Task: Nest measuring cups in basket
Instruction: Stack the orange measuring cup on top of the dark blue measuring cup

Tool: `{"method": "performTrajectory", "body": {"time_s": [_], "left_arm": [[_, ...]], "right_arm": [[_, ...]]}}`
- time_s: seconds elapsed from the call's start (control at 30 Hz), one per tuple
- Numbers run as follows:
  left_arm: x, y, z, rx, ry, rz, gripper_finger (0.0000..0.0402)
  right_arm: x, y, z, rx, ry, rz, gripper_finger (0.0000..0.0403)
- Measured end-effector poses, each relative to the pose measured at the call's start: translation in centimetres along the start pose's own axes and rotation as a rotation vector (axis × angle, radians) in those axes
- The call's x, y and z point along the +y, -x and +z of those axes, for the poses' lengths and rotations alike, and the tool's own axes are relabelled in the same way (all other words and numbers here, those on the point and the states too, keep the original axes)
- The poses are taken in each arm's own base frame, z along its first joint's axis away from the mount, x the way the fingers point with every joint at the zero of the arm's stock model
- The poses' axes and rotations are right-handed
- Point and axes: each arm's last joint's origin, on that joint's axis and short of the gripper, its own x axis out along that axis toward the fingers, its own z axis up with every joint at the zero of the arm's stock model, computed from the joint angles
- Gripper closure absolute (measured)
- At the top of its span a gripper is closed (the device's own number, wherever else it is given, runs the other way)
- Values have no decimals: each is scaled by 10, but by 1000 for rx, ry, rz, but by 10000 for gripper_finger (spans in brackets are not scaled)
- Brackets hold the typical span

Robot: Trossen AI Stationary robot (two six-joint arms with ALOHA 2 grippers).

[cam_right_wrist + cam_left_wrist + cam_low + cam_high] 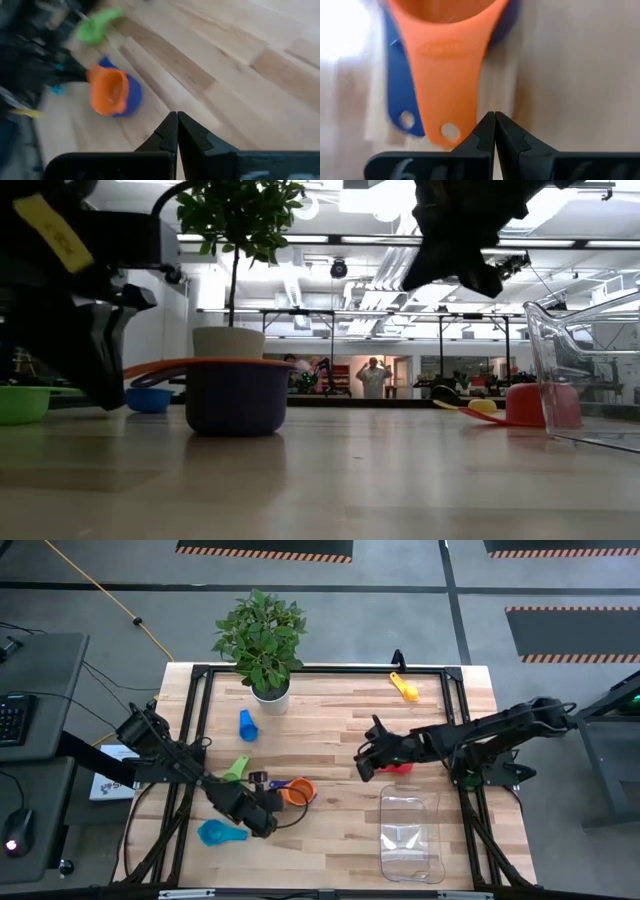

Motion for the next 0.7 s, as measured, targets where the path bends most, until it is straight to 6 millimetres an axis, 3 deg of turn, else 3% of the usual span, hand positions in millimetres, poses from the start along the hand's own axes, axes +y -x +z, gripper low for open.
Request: {"method": "performTrajectory", "body": {"time_s": [0.13,0.43,0.7], "left_arm": [[5,-1,2,-11,-19,42,401],[23,-8,9,19,-74,96,401],[37,-14,16,37,-112,114,401]], "right_arm": [[5,-18,-3,17,-114,42,403],[5,-97,-30,151,-264,65,403],[27,-151,-24,141,-256,19,403]]}}
